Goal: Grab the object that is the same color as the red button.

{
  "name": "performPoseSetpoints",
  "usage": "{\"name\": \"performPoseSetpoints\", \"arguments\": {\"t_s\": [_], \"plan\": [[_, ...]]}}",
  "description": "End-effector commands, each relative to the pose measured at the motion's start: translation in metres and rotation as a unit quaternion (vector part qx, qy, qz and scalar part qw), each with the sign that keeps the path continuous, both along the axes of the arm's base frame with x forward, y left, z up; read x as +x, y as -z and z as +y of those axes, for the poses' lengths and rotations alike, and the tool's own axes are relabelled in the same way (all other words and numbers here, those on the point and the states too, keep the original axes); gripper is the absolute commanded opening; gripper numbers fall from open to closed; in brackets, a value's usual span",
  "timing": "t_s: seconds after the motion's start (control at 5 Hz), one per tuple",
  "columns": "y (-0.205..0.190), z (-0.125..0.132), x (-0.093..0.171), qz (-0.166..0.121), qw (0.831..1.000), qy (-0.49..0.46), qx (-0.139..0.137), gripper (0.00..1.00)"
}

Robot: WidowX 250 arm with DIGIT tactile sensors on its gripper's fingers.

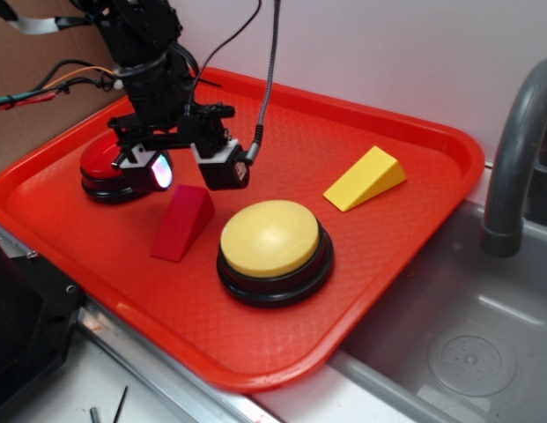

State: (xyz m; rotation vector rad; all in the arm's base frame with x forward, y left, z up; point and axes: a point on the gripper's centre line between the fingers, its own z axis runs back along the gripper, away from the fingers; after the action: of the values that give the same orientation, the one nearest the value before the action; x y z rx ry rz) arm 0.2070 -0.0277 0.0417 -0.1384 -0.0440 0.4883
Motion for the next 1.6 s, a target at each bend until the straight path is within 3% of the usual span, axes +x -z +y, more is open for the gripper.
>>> {"name": "performPoseSetpoints", "arguments": {"t_s": [0.0,0.4,0.6,1.0,1.2,1.4], "plan": [[0.005,-0.009,0.002,-0.007,0.999,0.033,0.010,1.00],[0.017,-0.007,0.003,0.004,0.999,0.024,0.035,1.00],[0.020,-0.008,-0.001,0.000,0.999,0.023,0.034,0.00],[0.007,-0.002,-0.003,0.001,1.000,0.004,0.024,0.00],[-0.009,0.005,0.011,-0.004,0.999,-0.023,0.040,0.00],[-0.061,0.006,0.030,-0.052,0.998,-0.020,0.015,0.00]]}}
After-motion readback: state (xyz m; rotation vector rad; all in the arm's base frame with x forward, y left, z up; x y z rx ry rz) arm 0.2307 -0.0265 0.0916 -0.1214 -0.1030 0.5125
